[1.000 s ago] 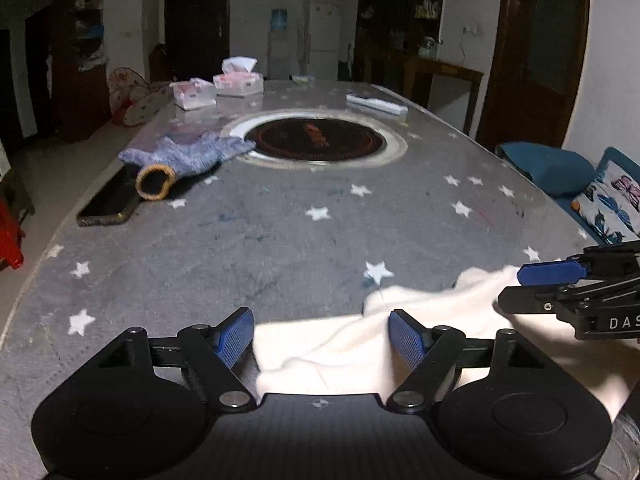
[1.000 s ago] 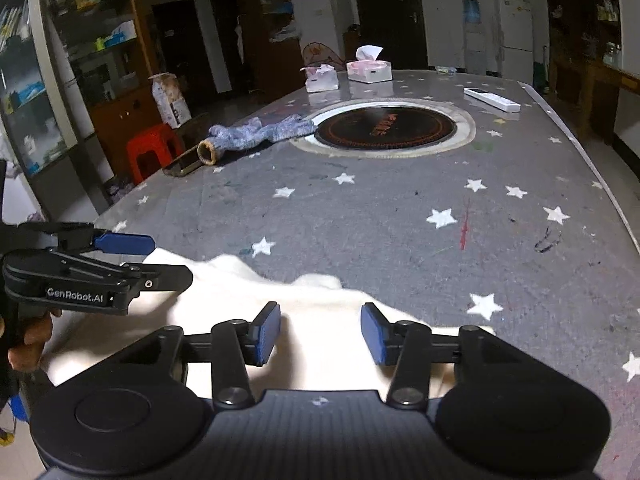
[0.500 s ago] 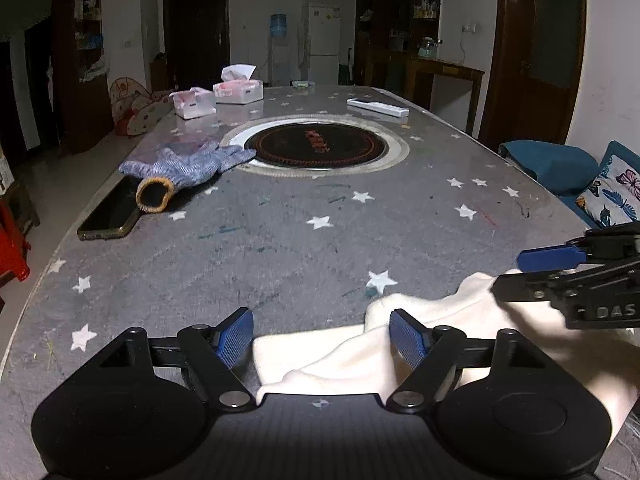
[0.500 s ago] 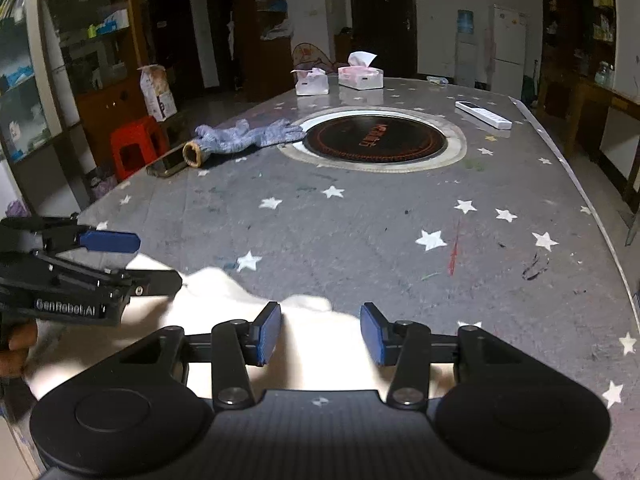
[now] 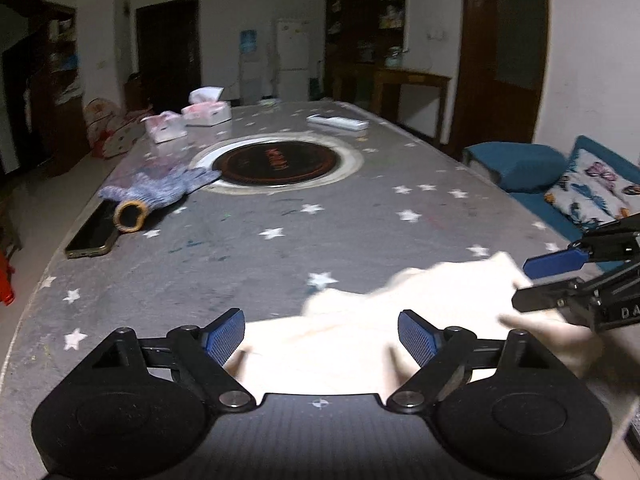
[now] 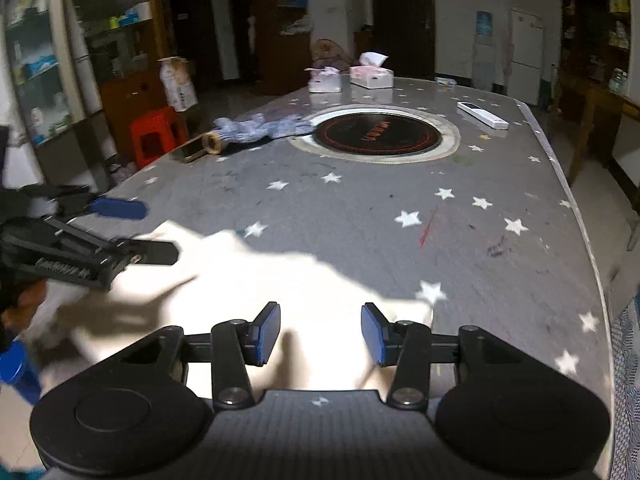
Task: Fold clothes
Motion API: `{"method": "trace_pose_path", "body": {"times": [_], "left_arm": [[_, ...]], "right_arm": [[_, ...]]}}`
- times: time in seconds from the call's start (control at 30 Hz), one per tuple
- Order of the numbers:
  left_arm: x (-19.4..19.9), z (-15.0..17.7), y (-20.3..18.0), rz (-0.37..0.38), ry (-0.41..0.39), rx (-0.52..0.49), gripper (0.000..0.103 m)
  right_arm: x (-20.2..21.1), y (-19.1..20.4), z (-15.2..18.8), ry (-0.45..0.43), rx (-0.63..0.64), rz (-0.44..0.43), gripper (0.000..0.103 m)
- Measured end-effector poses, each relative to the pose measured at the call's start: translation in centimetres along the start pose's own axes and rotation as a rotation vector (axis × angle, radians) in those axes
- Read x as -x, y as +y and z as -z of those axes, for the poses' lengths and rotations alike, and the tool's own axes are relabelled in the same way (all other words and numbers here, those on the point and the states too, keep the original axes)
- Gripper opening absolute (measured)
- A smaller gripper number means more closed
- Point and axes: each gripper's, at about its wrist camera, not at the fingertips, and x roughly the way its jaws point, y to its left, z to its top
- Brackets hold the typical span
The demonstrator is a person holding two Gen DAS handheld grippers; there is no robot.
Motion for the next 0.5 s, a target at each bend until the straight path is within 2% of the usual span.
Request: {"method": "trace_pose_path", "body": {"times": [0.13, 0.23, 0.4, 0.5], "left_arm": [[1.1, 0.9, -1.8, 0.057, -0.024, -0.033, 0.076], [1.3, 1.8, -2.7, 0.062, -0.035, -0.080, 0.069], [0.4, 2.9, -2.5, 0.054, 0.029, -0.057, 0.068], [0.7, 3.1, -1.8, 0.050, 0.027, -0.028, 0.067]], "right_arm": [[1.9, 0.7, 1.8, -0.001, 0.016, -0.053, 0.043], [2.3, 1.0, 3.1, 0.009, 0.013, -0.073, 0.037], [2.0, 0.0, 4.5, 0.031, -0.033, -0.066, 0.037], [2.8, 0.1, 4.1, 0.020, -0.029, -0.050, 0.037]]}}
